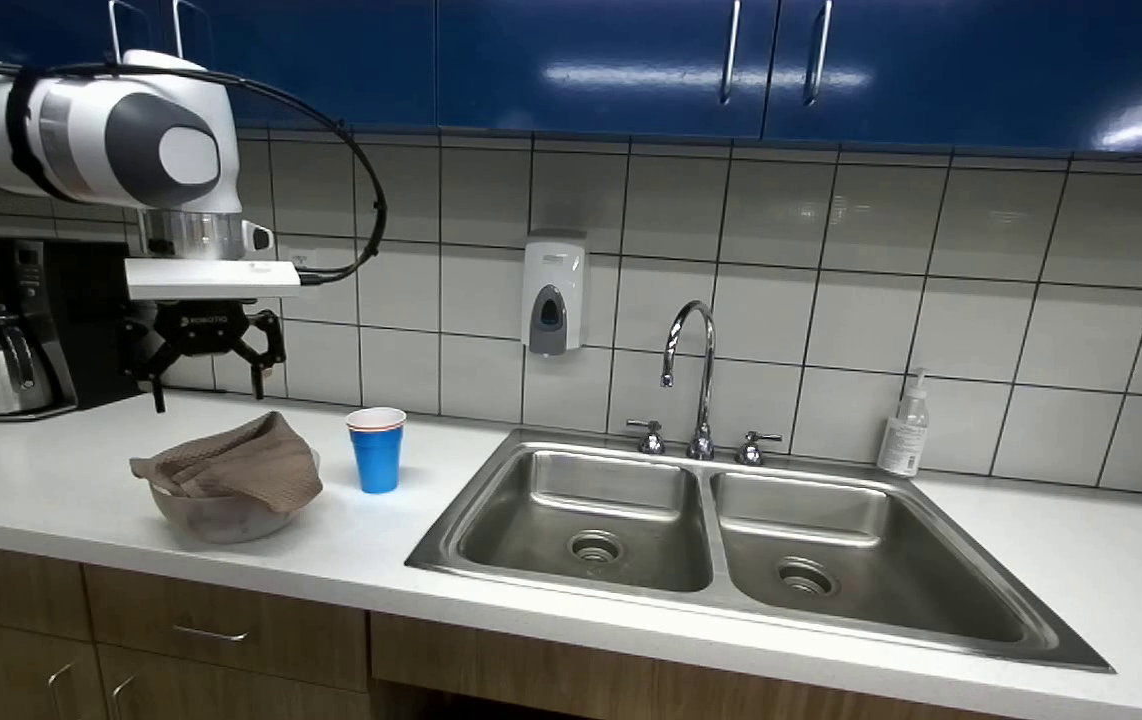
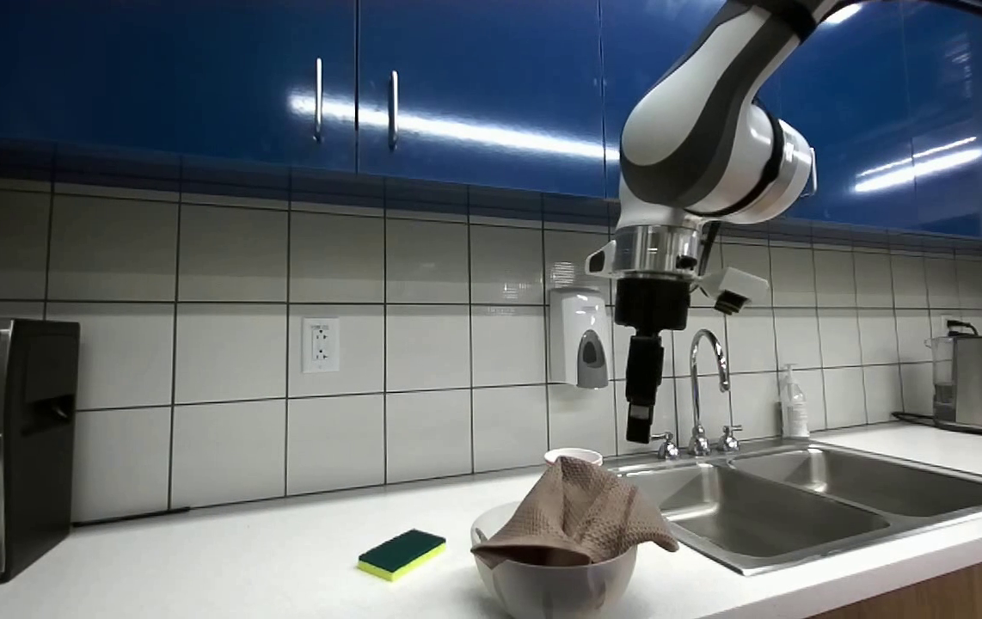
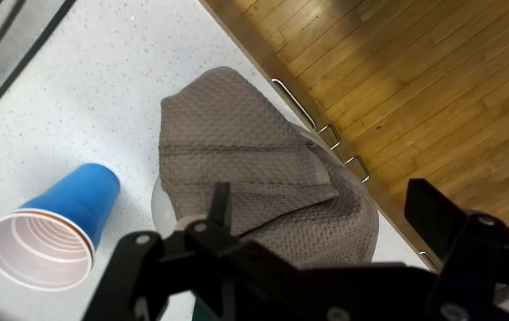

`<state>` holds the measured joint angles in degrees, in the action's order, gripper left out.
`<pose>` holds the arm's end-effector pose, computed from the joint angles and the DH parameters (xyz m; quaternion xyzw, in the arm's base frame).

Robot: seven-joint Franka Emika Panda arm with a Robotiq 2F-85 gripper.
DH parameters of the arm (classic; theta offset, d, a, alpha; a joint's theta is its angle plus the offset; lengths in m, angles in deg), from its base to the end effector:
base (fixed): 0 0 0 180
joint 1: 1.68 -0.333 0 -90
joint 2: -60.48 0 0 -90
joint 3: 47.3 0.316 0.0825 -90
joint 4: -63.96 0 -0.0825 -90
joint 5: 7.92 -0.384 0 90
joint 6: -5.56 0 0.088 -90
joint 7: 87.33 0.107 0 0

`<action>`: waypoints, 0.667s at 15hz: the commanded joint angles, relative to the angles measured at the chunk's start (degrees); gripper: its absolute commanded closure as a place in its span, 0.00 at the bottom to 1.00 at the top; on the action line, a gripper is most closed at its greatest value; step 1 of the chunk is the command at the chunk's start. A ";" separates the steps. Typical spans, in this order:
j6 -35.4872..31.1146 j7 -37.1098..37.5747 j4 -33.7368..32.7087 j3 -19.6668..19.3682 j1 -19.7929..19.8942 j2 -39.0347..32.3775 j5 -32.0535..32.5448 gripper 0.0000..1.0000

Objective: Put the towel into the bowl

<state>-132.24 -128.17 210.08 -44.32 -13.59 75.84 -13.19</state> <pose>0.4262 0.1137 0.3758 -0.8969 -0.4373 -0.0657 0.0115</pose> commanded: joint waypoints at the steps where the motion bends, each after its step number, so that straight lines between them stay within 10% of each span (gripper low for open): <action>1: 4.37 4.26 3.83 -1.02 0.59 7.60 -0.94 0.00; 10: 11.08 8.86 7.73 -4.97 -0.43 15.61 -0.68 0.00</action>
<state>-121.25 -119.57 217.92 -48.82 -13.53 91.49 -14.19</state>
